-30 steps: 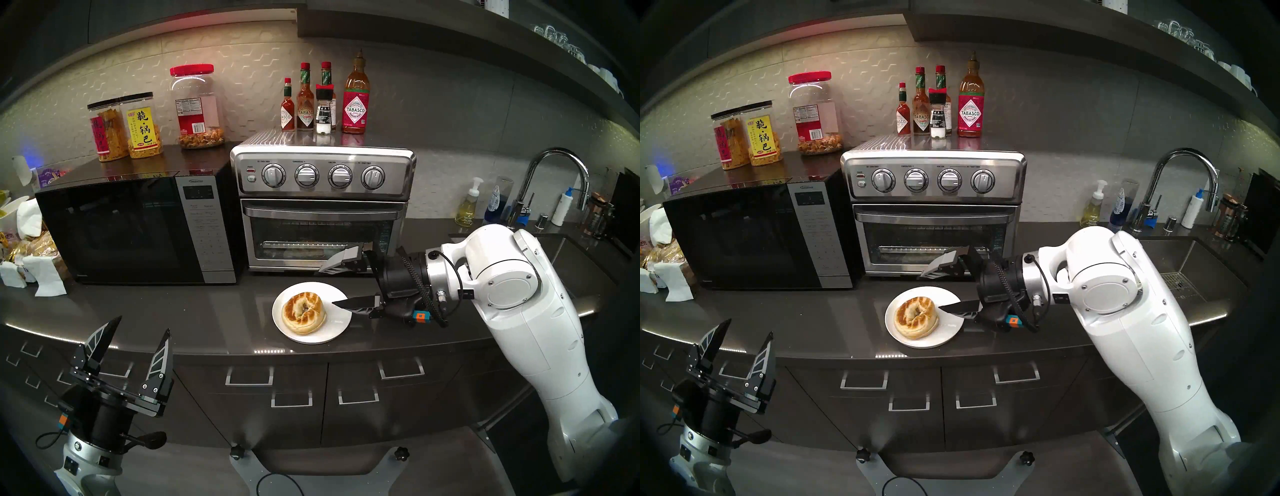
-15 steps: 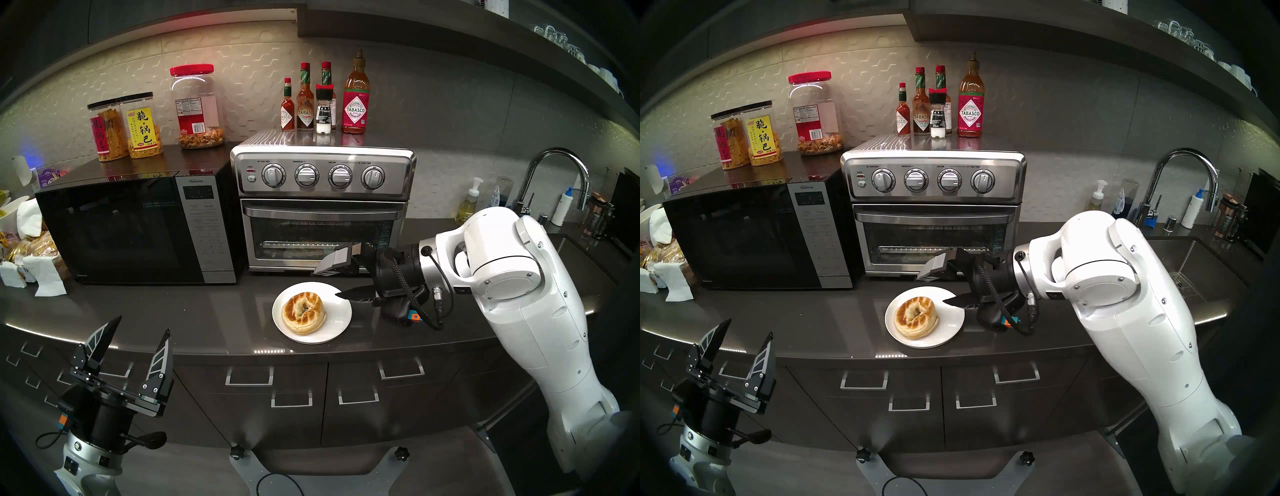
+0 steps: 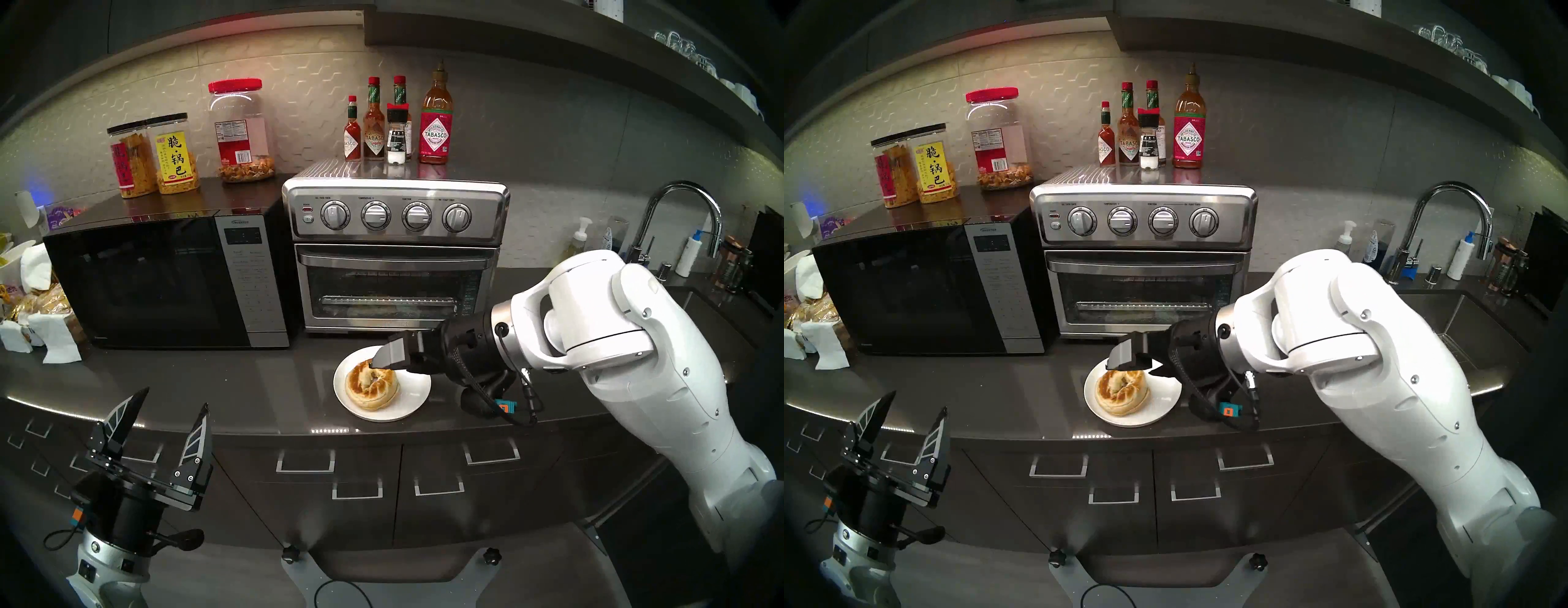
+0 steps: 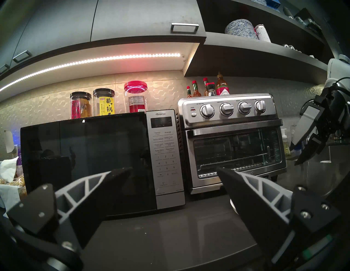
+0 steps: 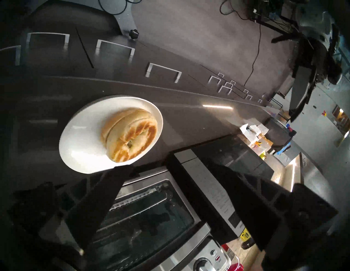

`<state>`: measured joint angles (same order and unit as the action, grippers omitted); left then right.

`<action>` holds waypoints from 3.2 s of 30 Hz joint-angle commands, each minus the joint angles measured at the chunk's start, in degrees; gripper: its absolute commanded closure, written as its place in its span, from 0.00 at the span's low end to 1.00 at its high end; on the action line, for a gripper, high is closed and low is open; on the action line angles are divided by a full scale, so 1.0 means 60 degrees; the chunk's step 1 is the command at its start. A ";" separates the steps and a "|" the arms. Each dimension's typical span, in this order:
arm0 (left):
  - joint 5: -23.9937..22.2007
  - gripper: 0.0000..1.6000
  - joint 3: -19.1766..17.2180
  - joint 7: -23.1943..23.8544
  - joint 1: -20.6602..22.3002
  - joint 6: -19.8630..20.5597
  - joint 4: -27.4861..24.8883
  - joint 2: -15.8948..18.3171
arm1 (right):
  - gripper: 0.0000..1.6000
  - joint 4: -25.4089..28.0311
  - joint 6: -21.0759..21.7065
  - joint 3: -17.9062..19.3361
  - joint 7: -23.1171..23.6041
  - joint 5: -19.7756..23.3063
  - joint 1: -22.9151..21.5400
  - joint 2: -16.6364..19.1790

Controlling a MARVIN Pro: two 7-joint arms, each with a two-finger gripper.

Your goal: Open the oven and place the bagel inside on the rack

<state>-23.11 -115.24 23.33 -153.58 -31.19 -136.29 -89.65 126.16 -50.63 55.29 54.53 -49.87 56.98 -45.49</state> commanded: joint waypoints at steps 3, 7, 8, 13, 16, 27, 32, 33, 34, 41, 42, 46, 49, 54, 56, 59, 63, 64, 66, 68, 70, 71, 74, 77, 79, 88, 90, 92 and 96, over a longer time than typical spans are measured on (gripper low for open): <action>-0.0005 0.00 -0.0004 0.0006 0.0015 -0.0025 -0.0149 0.0005 | 0.00 -0.0677 -0.0121 -0.0517 0.0921 -0.0366 -0.0799 0.0762; -0.0005 0.00 -0.0004 0.0006 0.0013 -0.0024 -0.0153 0.0004 | 0.00 -0.1095 -0.0145 -0.0818 0.0865 -0.0462 -0.1093 0.0836; -0.0005 0.00 -0.0004 0.0006 0.0012 -0.0023 -0.0153 0.0004 | 0.00 -0.1195 -0.0151 -0.0888 0.0864 -0.0486 -0.1164 0.0832; -0.0005 0.00 -0.0004 0.0005 0.0010 -0.0022 -0.0157 0.0003 | 0.00 -0.1452 -0.0158 -0.1403 0.0742 -0.0552 -0.1594 0.0930; -0.0005 0.00 -0.0004 0.0005 0.0009 -0.0021 -0.0158 0.0003 | 0.00 -0.1551 -0.0117 -0.1769 0.0760 -0.0660 -0.1825 0.0968; -0.0005 0.00 -0.0005 0.0004 0.0007 -0.0020 -0.0161 0.0002 | 0.00 -0.1905 0.0135 -0.2699 0.0850 -0.0604 -0.2524 0.1105; -0.0004 0.00 -0.0005 0.0004 0.0006 -0.0018 -0.0164 0.0001 | 0.00 -0.1987 0.0382 -0.3134 0.1012 -0.0489 -0.2799 0.1077; -0.0004 0.00 -0.0005 0.0003 0.0005 -0.0018 -0.0164 0.0001 | 0.00 -0.1993 0.0466 -0.3157 0.1129 -0.0450 -0.2799 0.1007; -0.0004 0.00 -0.0005 0.0003 0.0005 -0.0018 -0.0164 0.0001 | 0.00 -0.2002 0.0542 -0.3282 0.1033 -0.0469 -0.2888 0.1014; -0.0004 0.00 -0.0005 0.0003 0.0005 -0.0018 -0.0164 0.0001 | 0.00 -0.1959 0.0970 -0.3642 0.1492 -0.0256 -0.3190 0.0717; -0.0004 0.00 -0.0005 0.0003 0.0005 -0.0017 -0.0165 0.0000 | 0.00 -0.1977 0.1016 -0.3702 0.1534 -0.0231 -0.3233 0.0681; -0.0004 0.00 -0.0005 0.0003 0.0004 -0.0016 -0.0166 0.0000 | 0.05 -0.2009 0.1230 -0.3991 0.1843 -0.0136 -0.3407 0.0527; -0.0003 0.00 -0.0005 0.0003 0.0003 -0.0016 -0.0167 0.0000 | 0.13 -0.1997 0.1313 -0.4120 0.1999 -0.0084 -0.3470 0.0494; -0.0003 0.00 -0.0005 0.0002 0.0002 -0.0015 -0.0168 -0.0001 | 0.19 -0.2055 0.1430 -0.4346 0.2130 -0.0053 -0.3565 0.0400; -0.0003 0.00 -0.0005 0.0002 0.0002 -0.0015 -0.0169 -0.0001 | 0.22 -0.2073 0.1474 -0.4426 0.2148 -0.0046 -0.3608 0.0374; -0.0003 0.00 -0.0005 0.0002 0.0002 -0.0015 -0.0169 -0.0001 | 0.18 -0.2105 0.1553 -0.4538 0.2147 -0.0073 -0.3658 0.0324; -0.0003 0.00 -0.0005 0.0002 0.0002 -0.0014 -0.0170 -0.0001 | 0.18 -0.2119 0.1636 -0.4710 0.2168 -0.0096 -0.3703 0.0260; -0.0003 0.00 -0.0005 0.0002 0.0002 -0.0014 -0.0170 -0.0001 | 0.19 -0.2124 0.1664 -0.4750 0.2175 -0.0097 -0.3717 0.0248; -0.0003 0.00 -0.0005 0.0002 0.0002 -0.0014 -0.0170 -0.0001 | 0.19 -0.2143 0.1707 -0.4808 0.2192 -0.0100 -0.3741 0.0222; -0.0003 0.00 -0.0005 0.0002 0.0002 -0.0014 -0.0170 -0.0001 | 0.21 -0.2150 0.1727 -0.4843 0.2193 -0.0107 -0.3764 0.0216; -0.0003 0.00 -0.0005 0.0002 0.0002 -0.0014 -0.0169 -0.0001 | 0.22 -0.2217 0.1769 -0.4927 0.2201 -0.0131 -0.3817 0.0182; -0.0003 0.00 -0.0005 0.0002 0.0002 -0.0014 -0.0169 -0.0001 | 0.24 -0.2239 0.1783 -0.4950 0.2194 -0.0129 -0.3833 0.0175; -0.0003 0.00 -0.0005 0.0002 0.0002 -0.0014 -0.0170 -0.0001 | 0.24 -0.2352 0.1847 -0.5028 0.2160 -0.0176 -0.3845 0.0100; -0.0003 0.00 -0.0005 0.0001 0.0001 -0.0013 -0.0171 -0.0002 | 0.25 -0.2441 0.1898 -0.5091 0.2137 -0.0225 -0.3844 0.0031; -0.0003 0.00 -0.0006 0.0001 0.0001 -0.0013 -0.0171 -0.0002 | 0.25 -0.2517 0.1936 -0.5128 0.2119 -0.0269 -0.3840 -0.0032; -0.0002 0.00 -0.0006 0.0001 0.0001 -0.0013 -0.0171 -0.0002 | 0.25 -0.2708 0.2107 -0.5193 0.2022 -0.0419 -0.3795 -0.0249; -0.0003 0.00 -0.0006 0.0001 0.0001 -0.0013 -0.0171 -0.0002 | 0.27 -0.2743 0.2121 -0.5187 0.2032 -0.0424 -0.3808 -0.0295; -0.0003 0.00 -0.0005 0.0001 0.0001 -0.0013 -0.0171 -0.0002 | 0.29 -0.2779 0.2191 -0.5164 0.2013 -0.0491 -0.3800 -0.0346; -0.0003 0.00 -0.0005 0.0002 0.0002 -0.0014 -0.0170 -0.0001 | 0.32 -0.2857 0.2299 -0.5103 0.1984 -0.0540 -0.3801 -0.0446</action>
<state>-23.11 -115.25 23.33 -153.59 -31.19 -136.32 -89.65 109.09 -37.88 23.77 66.62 -52.81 35.08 -46.63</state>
